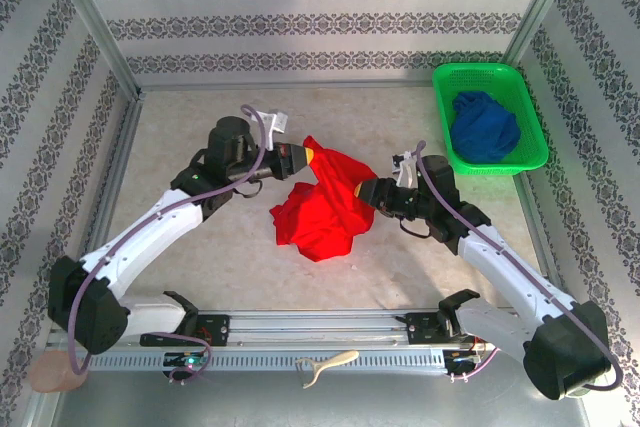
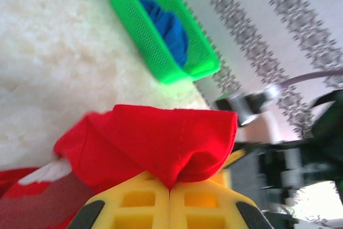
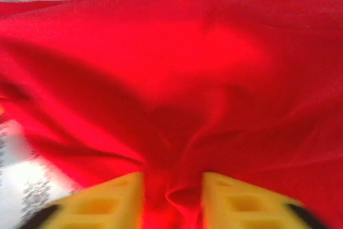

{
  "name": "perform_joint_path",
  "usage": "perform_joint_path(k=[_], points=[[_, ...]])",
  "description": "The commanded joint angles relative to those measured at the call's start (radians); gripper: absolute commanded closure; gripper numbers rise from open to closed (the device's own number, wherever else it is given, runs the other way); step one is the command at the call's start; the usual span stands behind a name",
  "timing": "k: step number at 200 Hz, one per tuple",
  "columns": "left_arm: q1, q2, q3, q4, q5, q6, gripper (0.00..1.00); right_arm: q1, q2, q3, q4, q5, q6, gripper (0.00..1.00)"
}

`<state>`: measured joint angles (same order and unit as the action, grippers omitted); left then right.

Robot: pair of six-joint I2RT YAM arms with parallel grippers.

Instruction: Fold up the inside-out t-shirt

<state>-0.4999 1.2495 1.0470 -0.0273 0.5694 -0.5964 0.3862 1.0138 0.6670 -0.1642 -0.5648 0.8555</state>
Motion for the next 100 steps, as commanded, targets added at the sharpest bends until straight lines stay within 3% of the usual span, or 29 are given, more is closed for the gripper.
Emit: perform_joint_path(k=[1, 44, 100], points=[[0.037, -0.039, -0.028, 0.132, 0.1, -0.066, 1.0, 0.004, -0.023, 0.06, -0.204, 0.168, -0.098, 0.39], [0.09, -0.018, -0.028, 0.283, 0.283, -0.157, 1.0, 0.047, -0.087, 0.274, -0.31, 0.257, -0.162, 0.4], [0.099, 0.041, 0.016, 0.402, 0.461, -0.267, 1.0, 0.184, 0.117, 0.537, -0.291, 0.288, -0.291, 0.36]])
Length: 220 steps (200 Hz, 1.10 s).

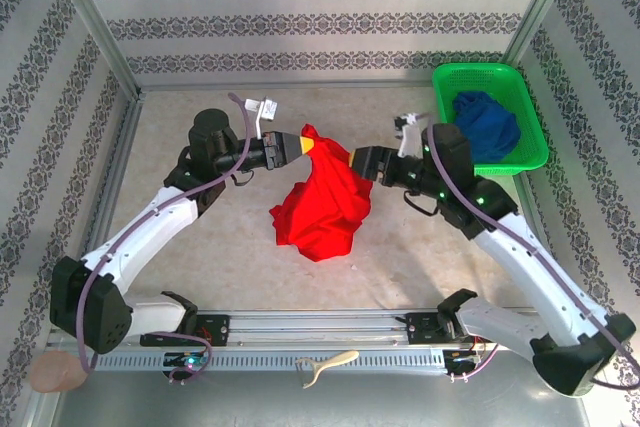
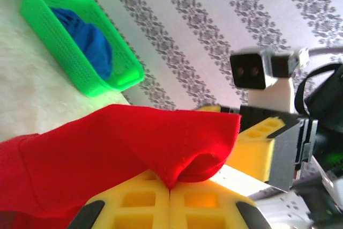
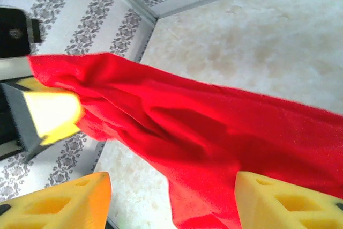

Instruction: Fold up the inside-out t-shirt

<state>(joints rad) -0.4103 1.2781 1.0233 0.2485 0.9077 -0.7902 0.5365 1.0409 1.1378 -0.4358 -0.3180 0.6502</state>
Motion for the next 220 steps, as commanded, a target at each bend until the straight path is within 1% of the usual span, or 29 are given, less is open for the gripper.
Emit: perform_joint_path(k=[1, 26, 58, 85, 109, 128, 133, 138, 142, 150, 156, 179, 201, 220], points=[[0.01, 0.013, 0.04, 0.127, 0.124, -0.075, 1.0, 0.036, 0.094, 0.069, -0.019, 0.042, -0.087, 0.36], [0.01, 0.01, 0.05, 0.125, 0.16, -0.09, 1.0, 0.053, 0.168, 0.116, -0.002, 0.029, -0.103, 0.35], [0.01, 0.013, 0.056, 0.153, 0.198, -0.122, 1.0, 0.056, 0.227, 0.109, 0.012, 0.029, -0.108, 0.36], [0.011, 0.017, 0.057, 0.194, 0.226, -0.161, 1.0, 0.025, 0.254, 0.106, 0.041, 0.007, -0.103, 0.39], [0.014, 0.031, 0.054, 0.232, 0.257, -0.199, 1.0, -0.006, 0.273, 0.112, 0.066, -0.025, -0.096, 0.4], [0.017, 0.046, 0.051, 0.263, 0.276, -0.223, 1.0, -0.022, 0.291, 0.123, 0.108, -0.085, -0.087, 0.4], [0.019, 0.051, 0.049, 0.277, 0.278, -0.233, 1.0, -0.023, 0.302, 0.132, 0.113, -0.102, -0.086, 0.43], [0.021, 0.056, 0.047, 0.294, 0.28, -0.244, 1.0, -0.024, 0.315, 0.142, 0.117, -0.125, -0.085, 0.52], [0.023, 0.062, 0.047, 0.306, 0.282, -0.252, 1.0, -0.024, 0.327, 0.149, 0.12, -0.144, -0.083, 0.62], [0.029, 0.072, 0.048, 0.325, 0.286, -0.267, 1.0, -0.022, 0.349, 0.165, 0.124, -0.181, -0.077, 0.86], [0.037, 0.08, 0.047, 0.338, 0.284, -0.279, 1.0, -0.02, 0.359, 0.174, 0.124, -0.197, -0.075, 1.0], [0.088, 0.097, 0.042, 0.369, 0.273, -0.297, 1.0, -0.029, 0.331, 0.167, 0.13, -0.193, -0.06, 1.0], [0.169, 0.089, 0.032, 0.276, 0.232, -0.215, 1.0, -0.08, 0.247, 0.136, 0.167, -0.205, -0.006, 1.0], [0.221, 0.099, 0.015, 0.251, 0.2, -0.177, 1.0, -0.114, 0.177, 0.11, 0.204, -0.22, 0.047, 1.0]])
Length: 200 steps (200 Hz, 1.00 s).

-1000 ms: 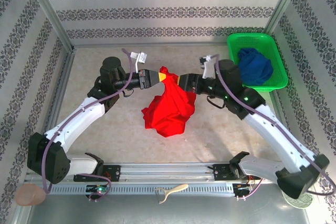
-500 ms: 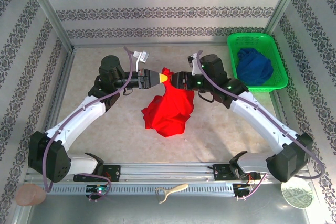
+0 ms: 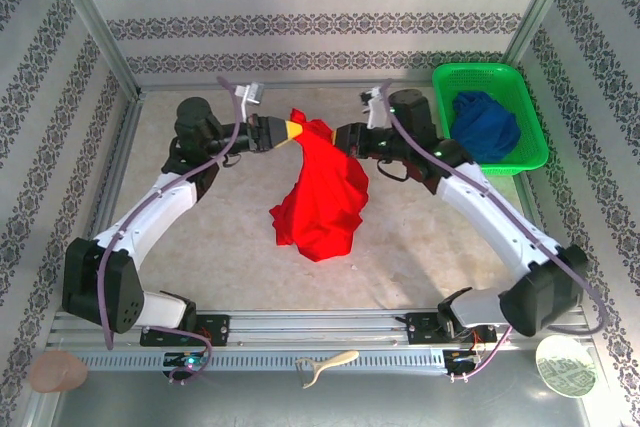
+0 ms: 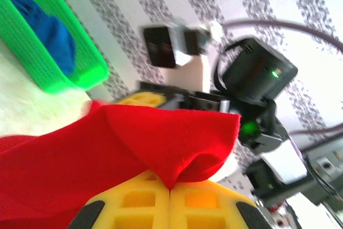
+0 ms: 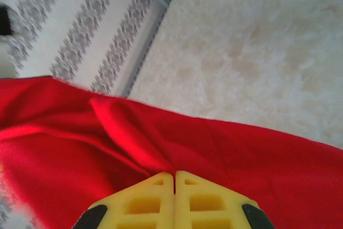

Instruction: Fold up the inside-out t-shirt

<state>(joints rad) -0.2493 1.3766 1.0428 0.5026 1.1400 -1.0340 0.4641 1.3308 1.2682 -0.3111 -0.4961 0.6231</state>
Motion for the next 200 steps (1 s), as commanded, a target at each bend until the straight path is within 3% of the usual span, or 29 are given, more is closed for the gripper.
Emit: perform_joint_path(k=[1, 42, 45, 58, 82, 110, 140, 200], points=[[0.061, 0.002, -0.004, -0.002, -0.032, 0.066, 1.0, -0.042, -0.116, -0.021, 0.08, -0.042, 0.075, 1.0], [0.071, 0.058, 0.01, 0.039, -0.044, 0.067, 0.99, -0.032, -0.191, -0.065, 0.189, -0.046, 0.174, 1.0], [0.071, 0.06, 0.011, 0.032, -0.052, 0.072, 0.94, -0.031, -0.193, -0.066, 0.195, -0.044, 0.177, 1.0], [0.071, 0.058, 0.015, -0.004, -0.081, 0.092, 0.55, -0.025, -0.192, -0.072, 0.206, -0.032, 0.179, 1.0], [0.067, 0.016, 0.016, -0.074, -0.136, 0.143, 0.33, -0.027, -0.159, -0.103, 0.271, -0.052, 0.194, 1.0], [0.027, -0.076, 0.052, -0.324, -0.229, 0.335, 0.23, -0.031, -0.12, -0.109, 0.292, -0.119, 0.175, 1.0], [-0.056, -0.075, 0.168, -0.662, -0.33, 0.585, 0.21, -0.05, -0.107, -0.121, 0.281, -0.222, 0.138, 1.0], [-0.13, 0.031, 0.213, -0.593, -0.321, 0.505, 0.2, -0.051, -0.13, -0.163, 0.274, -0.31, 0.137, 1.0]])
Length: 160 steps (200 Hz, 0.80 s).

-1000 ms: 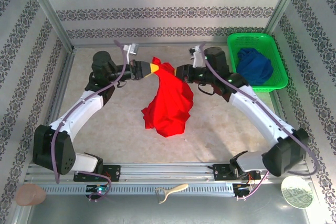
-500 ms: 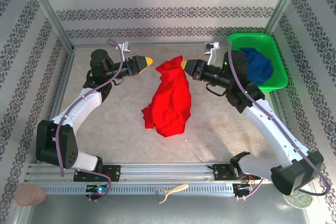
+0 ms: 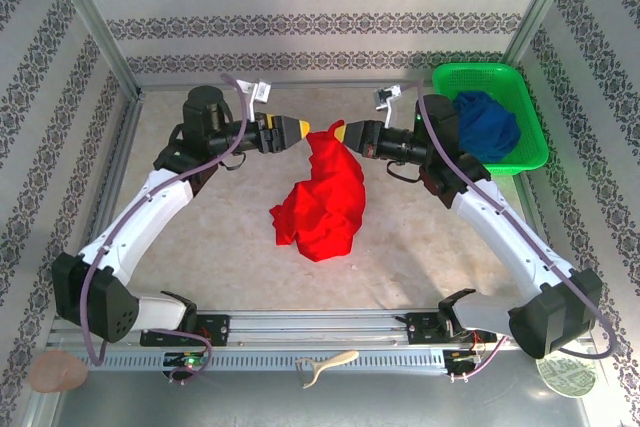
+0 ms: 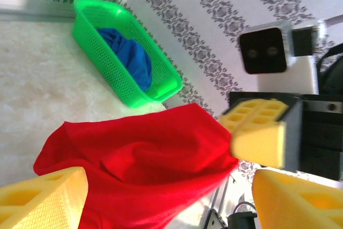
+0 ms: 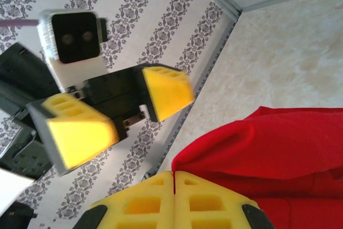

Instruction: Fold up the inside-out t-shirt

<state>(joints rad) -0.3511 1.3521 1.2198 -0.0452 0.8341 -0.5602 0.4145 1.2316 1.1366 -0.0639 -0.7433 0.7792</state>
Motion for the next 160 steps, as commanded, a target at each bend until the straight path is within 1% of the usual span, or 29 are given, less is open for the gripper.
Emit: perform_joint_path(k=[1, 36, 53, 75, 84, 91, 98, 106, 111, 122, 143, 160], points=[[-0.029, 0.058, 0.036, -0.045, -0.014, 0.031, 0.2, -0.002, -0.032, -0.032, 0.027, -0.062, -0.019, 1.0], [-0.064, 0.125, 0.033, -0.001, -0.004, 0.016, 0.2, 0.004, -0.055, -0.066, 0.024, -0.061, -0.015, 1.0], [-0.079, 0.158, 0.027, 0.041, 0.022, -0.008, 0.2, 0.004, -0.068, -0.082, 0.022, -0.052, -0.014, 1.0], [-0.102, 0.183, 0.015, 0.064, 0.057, -0.021, 0.23, 0.002, -0.079, -0.093, 0.019, -0.041, -0.016, 1.0], [-0.108, 0.191, -0.003, 0.104, 0.077, -0.049, 0.27, 0.001, -0.083, -0.097, 0.018, -0.039, -0.015, 1.0], [-0.11, 0.195, -0.023, 0.151, 0.094, -0.08, 0.32, 0.001, -0.086, -0.1, 0.017, -0.039, -0.015, 1.0], [-0.112, 0.2, -0.042, 0.213, 0.113, -0.12, 0.43, 0.0, -0.089, -0.106, 0.016, -0.039, -0.015, 1.0], [-0.111, 0.208, -0.058, 0.292, 0.134, -0.169, 0.62, 0.0, -0.094, -0.114, 0.014, -0.035, -0.016, 1.0], [-0.11, 0.21, -0.062, 0.326, 0.135, -0.194, 0.71, -0.001, -0.099, -0.121, 0.01, -0.031, -0.018, 1.0], [-0.109, 0.21, -0.059, 0.366, 0.124, -0.218, 0.99, -0.006, -0.112, -0.146, 0.006, -0.023, -0.018, 1.0], [-0.097, 0.174, -0.041, 0.381, 0.073, -0.226, 1.0, -0.02, -0.146, -0.216, 0.006, 0.0, -0.012, 1.0], [-0.082, 0.138, -0.025, 0.39, 0.062, -0.238, 1.0, -0.03, -0.172, -0.282, 0.008, 0.041, -0.004, 1.0]])
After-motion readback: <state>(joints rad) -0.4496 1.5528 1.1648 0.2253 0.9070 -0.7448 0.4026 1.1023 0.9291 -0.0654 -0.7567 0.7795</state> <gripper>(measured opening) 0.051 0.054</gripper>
